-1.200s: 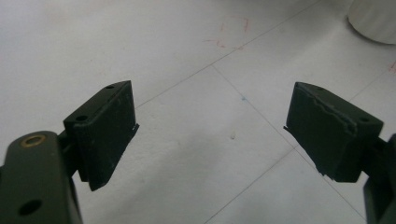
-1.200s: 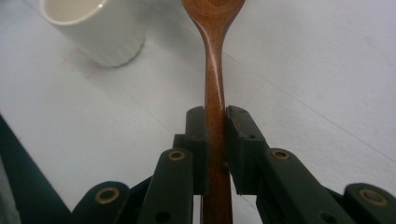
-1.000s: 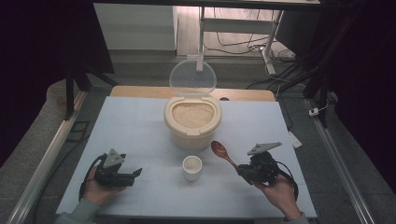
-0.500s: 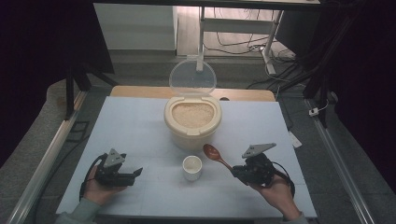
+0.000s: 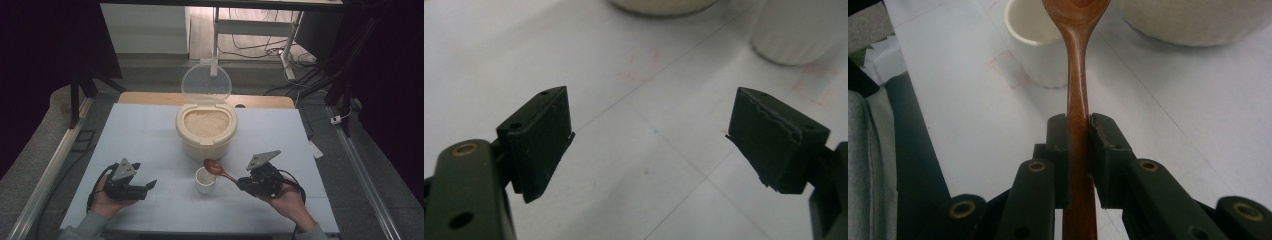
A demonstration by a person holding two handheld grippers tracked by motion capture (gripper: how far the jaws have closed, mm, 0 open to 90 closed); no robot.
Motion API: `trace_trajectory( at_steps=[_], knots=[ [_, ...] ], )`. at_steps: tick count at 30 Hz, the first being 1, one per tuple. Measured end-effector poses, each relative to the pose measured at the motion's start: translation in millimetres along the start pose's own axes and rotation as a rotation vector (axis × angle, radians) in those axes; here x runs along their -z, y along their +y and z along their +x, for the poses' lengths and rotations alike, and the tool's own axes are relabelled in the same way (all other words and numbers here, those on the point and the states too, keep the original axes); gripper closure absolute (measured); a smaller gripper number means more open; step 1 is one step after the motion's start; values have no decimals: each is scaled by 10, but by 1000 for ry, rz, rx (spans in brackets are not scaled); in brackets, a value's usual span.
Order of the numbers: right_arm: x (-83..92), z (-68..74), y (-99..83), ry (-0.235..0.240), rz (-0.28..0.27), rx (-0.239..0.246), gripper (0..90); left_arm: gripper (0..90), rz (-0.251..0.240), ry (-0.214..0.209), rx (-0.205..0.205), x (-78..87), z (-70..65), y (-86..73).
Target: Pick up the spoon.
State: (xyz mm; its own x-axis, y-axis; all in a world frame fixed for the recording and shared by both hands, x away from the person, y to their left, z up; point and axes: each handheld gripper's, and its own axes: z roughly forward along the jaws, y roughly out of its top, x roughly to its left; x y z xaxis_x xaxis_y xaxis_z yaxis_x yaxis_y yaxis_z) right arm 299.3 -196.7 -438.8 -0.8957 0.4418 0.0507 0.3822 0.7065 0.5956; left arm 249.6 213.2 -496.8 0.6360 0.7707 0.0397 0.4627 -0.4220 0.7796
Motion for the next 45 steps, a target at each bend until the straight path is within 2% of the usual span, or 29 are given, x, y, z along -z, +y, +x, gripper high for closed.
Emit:
trace_trajectory(
  at_steps=[8, 15, 18, 30, 37, 45],
  knots=[
    [-94, 30, 147, 33, 19, 56, 794, 205, -37, -58, -108, 110, -194, 263],
    [-169, 57, 248, 54, 24, 95, 794, 205, -14, -99, -141, 72, -263, 369],
    [-198, 78, 279, 60, 29, 108, 794, 206, -13, -112, -167, 62, -313, 436],
    [-261, 151, 418, 78, 34, 153, 794, 224, -8, -188, -257, -47, -537, 826],
    [-305, 197, 479, 88, 49, 185, 794, 270, 32, -232, -326, -169, -681, 1015],
    [-326, 260, 546, 101, 52, 219, 794, 355, 112, -302, -418, -339, -826, 1152]
  ],
)
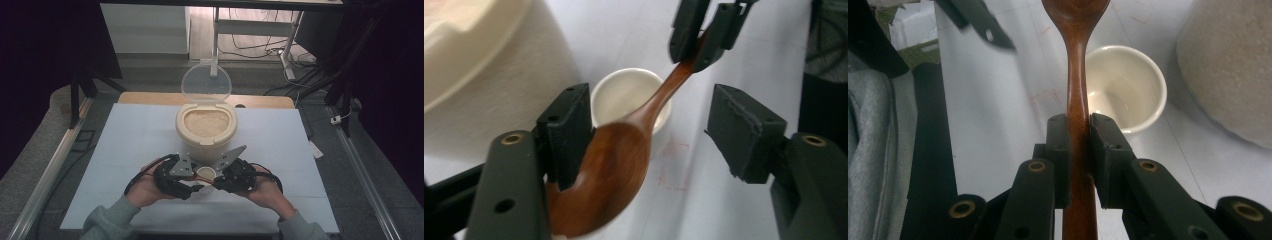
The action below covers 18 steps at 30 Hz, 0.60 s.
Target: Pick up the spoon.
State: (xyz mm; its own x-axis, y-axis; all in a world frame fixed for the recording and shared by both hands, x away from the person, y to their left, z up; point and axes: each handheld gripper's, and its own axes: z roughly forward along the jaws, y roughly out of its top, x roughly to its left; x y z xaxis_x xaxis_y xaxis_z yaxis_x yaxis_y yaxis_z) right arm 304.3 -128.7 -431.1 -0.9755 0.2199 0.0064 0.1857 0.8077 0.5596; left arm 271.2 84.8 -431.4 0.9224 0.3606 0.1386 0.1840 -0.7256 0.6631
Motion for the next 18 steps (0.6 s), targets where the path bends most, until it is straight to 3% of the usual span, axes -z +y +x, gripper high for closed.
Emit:
trace_trajectory(
  at_steps=[11, 18],
  knots=[
    [-26, 52, 74, 16, 12, 55, 794, 491, 74, -46, -47, -102, -10, 41],
    [-14, 100, 118, 30, 4, 99, 794, 614, 118, -44, -78, -154, -31, 30]
  ],
)
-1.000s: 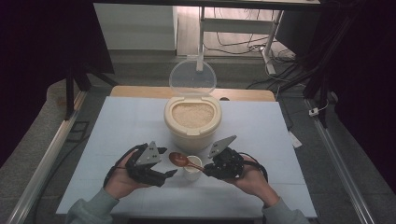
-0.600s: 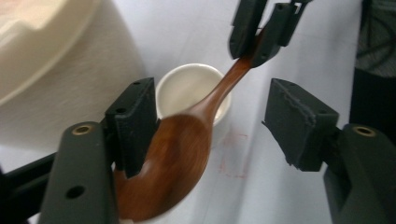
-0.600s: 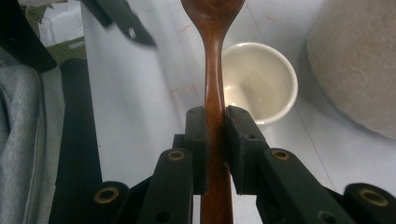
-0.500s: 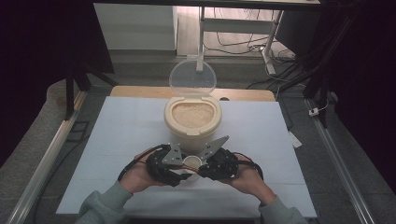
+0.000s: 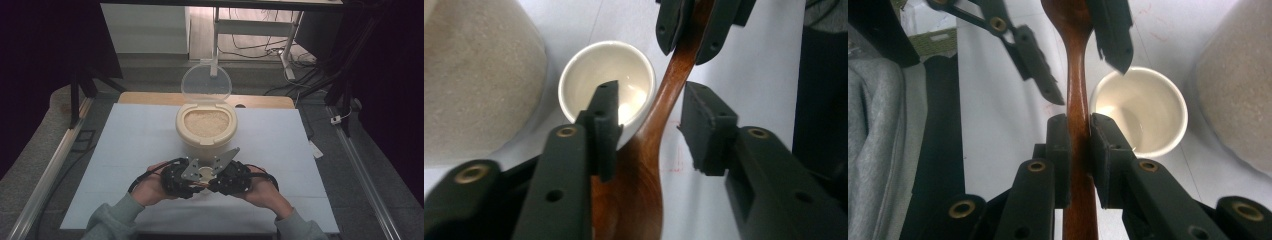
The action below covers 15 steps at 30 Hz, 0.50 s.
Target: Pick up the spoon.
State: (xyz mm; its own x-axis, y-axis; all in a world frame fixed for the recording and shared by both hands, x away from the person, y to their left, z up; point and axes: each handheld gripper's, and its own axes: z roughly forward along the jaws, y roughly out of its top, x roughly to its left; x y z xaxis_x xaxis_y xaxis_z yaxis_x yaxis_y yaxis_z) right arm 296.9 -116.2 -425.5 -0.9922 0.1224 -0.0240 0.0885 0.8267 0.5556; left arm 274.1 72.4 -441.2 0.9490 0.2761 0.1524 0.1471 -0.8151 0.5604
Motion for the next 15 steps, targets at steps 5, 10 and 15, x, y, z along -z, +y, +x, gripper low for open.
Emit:
trace_trajectory(
  at_steps=[5, 10, 15],
  knots=[
    [8, 20, 25, 0, 5, 24, 793, 674, 19, -11, -37, -11, -27, -8],
    [-1, 33, 42, 16, -8, 50, 789, 747, 31, -53, -62, -41, -49, -37],
    [-4, 29, 60, -4, -20, 49, 775, 798, 39, -53, -64, -60, -67, -44]
  ],
)
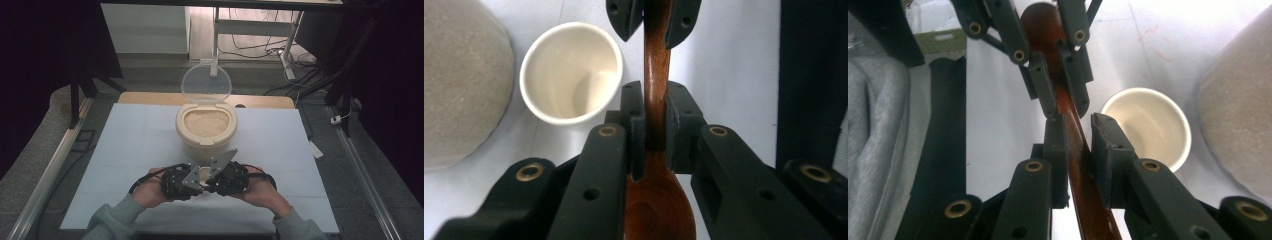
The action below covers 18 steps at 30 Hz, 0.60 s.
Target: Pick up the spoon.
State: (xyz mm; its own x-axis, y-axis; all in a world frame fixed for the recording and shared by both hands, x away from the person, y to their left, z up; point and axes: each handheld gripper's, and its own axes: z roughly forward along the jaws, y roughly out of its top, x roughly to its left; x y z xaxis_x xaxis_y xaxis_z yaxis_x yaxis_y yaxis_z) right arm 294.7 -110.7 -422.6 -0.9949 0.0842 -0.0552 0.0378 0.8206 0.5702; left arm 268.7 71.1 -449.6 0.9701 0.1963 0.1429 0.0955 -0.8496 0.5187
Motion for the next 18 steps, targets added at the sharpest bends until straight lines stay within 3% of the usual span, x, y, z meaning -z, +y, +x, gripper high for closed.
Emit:
trace_trajectory(
  at_steps=[3, 4, 7, 8, 9, 11, 17, 18],
  knots=[
    [10, -16, -4, -19, -30, -16, 759, 800, -4, 26, 16, 12, 12, -15],
    [44, -37, -15, -25, -83, -51, 728, 800, 1, 37, 20, 17, 24, -21],
    [121, -70, -43, -91, -159, -112, 680, 800, -11, 64, 49, 36, 55, -41],
    [146, -75, -57, -118, -183, -133, 626, 800, -20, 76, 59, 48, 62, -47],
    [146, -75, -57, -118, -183, -133, 626, 800, -29, 86, 70, 63, 68, -54],
    [204, -83, -101, -129, -243, -163, 554, 800, -43, 110, 89, 91, 79, -65],
    [418, -74, -259, -234, -395, -297, 491, 799, -74, 161, 138, 140, 110, -107],
    [418, -74, -259, -234, -395, -297, 491, 799, -80, 168, 145, 143, 111, -111]
  ],
)
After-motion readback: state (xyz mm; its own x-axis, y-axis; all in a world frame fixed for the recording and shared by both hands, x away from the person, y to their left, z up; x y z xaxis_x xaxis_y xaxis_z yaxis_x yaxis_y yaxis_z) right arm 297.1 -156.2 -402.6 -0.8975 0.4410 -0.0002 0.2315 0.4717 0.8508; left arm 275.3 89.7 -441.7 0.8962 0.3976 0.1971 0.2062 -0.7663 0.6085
